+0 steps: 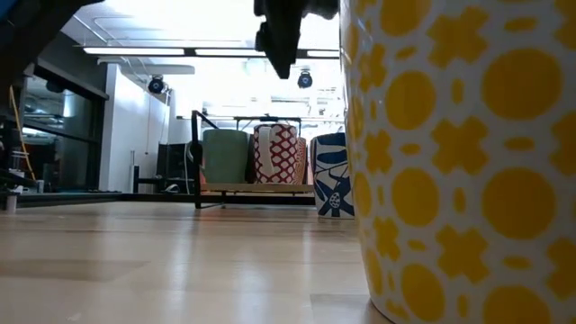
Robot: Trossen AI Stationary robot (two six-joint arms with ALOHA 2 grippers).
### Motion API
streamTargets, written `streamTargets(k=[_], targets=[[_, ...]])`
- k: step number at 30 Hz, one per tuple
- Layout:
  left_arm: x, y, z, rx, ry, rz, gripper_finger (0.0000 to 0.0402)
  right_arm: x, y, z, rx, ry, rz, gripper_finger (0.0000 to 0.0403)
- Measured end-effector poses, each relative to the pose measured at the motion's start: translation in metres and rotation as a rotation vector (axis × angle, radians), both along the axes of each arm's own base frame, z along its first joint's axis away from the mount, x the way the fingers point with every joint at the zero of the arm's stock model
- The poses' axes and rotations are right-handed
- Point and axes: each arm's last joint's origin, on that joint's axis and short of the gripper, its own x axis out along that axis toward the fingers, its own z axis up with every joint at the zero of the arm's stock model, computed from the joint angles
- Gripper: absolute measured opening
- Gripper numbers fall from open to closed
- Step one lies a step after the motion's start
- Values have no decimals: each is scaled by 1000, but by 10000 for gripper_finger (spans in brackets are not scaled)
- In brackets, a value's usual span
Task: Place coffee mugs
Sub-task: Put the yellow pattern mug on the shelf
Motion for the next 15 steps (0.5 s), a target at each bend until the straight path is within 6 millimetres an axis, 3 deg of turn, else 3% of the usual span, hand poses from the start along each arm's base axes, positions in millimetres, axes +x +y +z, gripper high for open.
streamTargets(k=[7,15], targets=[[-5,-49,1,0,-5,-117,175,16,1,4,4,-169,5,94],[-18,-102,4,32,-16,-317,175,25,7,8,188,-258,134,94]])
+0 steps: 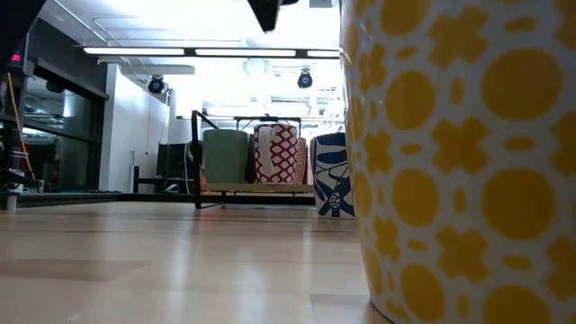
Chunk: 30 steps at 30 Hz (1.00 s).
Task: Place coffee mugs
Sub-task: Put the yellow pattern mug on the shelf
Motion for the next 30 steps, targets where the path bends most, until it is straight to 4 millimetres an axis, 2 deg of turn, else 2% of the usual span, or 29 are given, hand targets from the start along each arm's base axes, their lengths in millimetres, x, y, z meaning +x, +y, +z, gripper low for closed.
streamTargets(k=[4,10,16,21,25,30], targets=[[-19,-11,10,28,-14,-49,175,1,1,1,24,-13,10,94],[-76,-7,22,116,16,9,175,10,2,6,64,-121,4,94],[-145,1,15,147,68,144,175,30,10,25,154,-402,102,94],[-191,5,10,129,71,317,175,49,25,53,313,-727,205,94],[-213,4,11,98,-5,370,175,67,42,68,354,-942,277,94],[-226,1,11,78,-115,352,175,94,68,57,395,-1012,349,94]])
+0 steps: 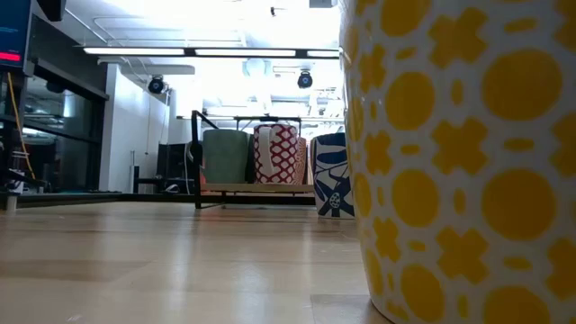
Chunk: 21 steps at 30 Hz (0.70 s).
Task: Place coffee mugs
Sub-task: Put the yellow pattern mug on the shelf
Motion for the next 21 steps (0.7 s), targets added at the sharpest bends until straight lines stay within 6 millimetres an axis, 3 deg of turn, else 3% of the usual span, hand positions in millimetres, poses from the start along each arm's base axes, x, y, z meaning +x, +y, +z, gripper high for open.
streamTargets(k=[5,11,15,21], targets=[[-3,-1,-3,42,-33,6,175,31,26,-16,-31,66,59,94],[-3,-1,-18,77,-15,9,175,74,62,-8,-195,89,219,94],[-2,-1,-29,80,-7,15,175,90,73,-6,-361,341,293,94],[1,-3,-45,68,-21,18,175,106,75,-19,-567,755,229,94]])
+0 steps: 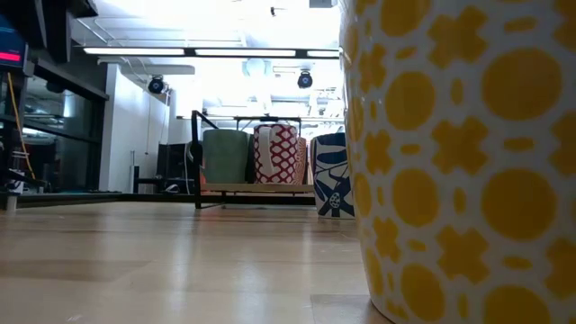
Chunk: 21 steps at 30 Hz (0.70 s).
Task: Place coffee mugs
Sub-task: Put the yellow pattern mug on the shelf
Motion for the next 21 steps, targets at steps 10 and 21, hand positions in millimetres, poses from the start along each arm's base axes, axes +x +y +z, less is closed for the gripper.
streamTargets(k=[10,21], targets=[[2,-1,-6,-15,-16,33,175,25,13,-34,-64,169,-22,123],[-1,1,-6,8,13,25,175,15,47,-53,-92,234,19,205]])
